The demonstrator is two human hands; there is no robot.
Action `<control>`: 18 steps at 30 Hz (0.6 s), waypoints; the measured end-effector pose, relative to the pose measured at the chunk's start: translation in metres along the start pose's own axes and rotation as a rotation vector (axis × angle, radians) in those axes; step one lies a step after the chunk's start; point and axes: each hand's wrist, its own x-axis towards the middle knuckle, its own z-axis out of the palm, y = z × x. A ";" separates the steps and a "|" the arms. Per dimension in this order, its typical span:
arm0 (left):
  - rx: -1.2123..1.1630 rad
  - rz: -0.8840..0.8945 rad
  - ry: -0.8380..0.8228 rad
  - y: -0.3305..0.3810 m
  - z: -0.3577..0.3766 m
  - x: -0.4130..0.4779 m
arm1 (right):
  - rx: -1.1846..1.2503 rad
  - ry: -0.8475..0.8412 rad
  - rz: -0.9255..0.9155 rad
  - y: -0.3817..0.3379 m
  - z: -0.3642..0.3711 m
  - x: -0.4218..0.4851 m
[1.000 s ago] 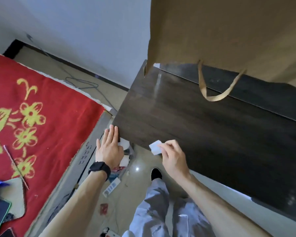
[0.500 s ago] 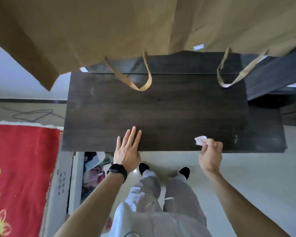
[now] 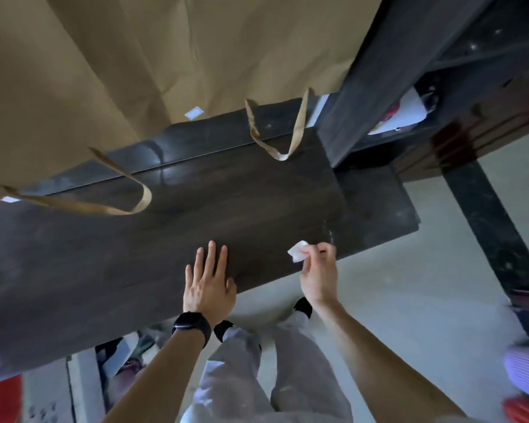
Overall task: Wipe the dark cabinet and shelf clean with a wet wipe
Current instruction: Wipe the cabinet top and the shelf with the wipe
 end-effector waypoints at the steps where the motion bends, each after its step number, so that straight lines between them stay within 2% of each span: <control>1: -0.004 -0.010 -0.003 0.009 0.001 0.004 | -0.009 0.036 0.074 0.016 -0.012 0.015; 3: -0.017 -0.025 0.004 0.027 0.004 0.010 | -0.026 0.089 0.134 0.039 -0.025 0.036; 5: -0.023 -0.042 0.002 0.046 0.007 0.015 | -0.036 0.064 0.060 0.040 -0.022 0.035; 8: -0.047 -0.118 0.012 0.074 0.012 0.024 | -0.069 -0.046 -0.323 0.023 -0.004 0.012; 11: -0.073 -0.219 0.030 0.093 0.016 0.029 | -0.091 -0.057 -0.669 0.021 0.003 0.018; 15: -0.087 -0.309 0.038 0.107 0.019 0.032 | -0.160 -0.164 -0.634 0.038 -0.008 0.036; 18: -0.102 -0.354 0.037 0.115 0.019 0.033 | -0.284 -0.200 -0.701 0.060 -0.026 0.037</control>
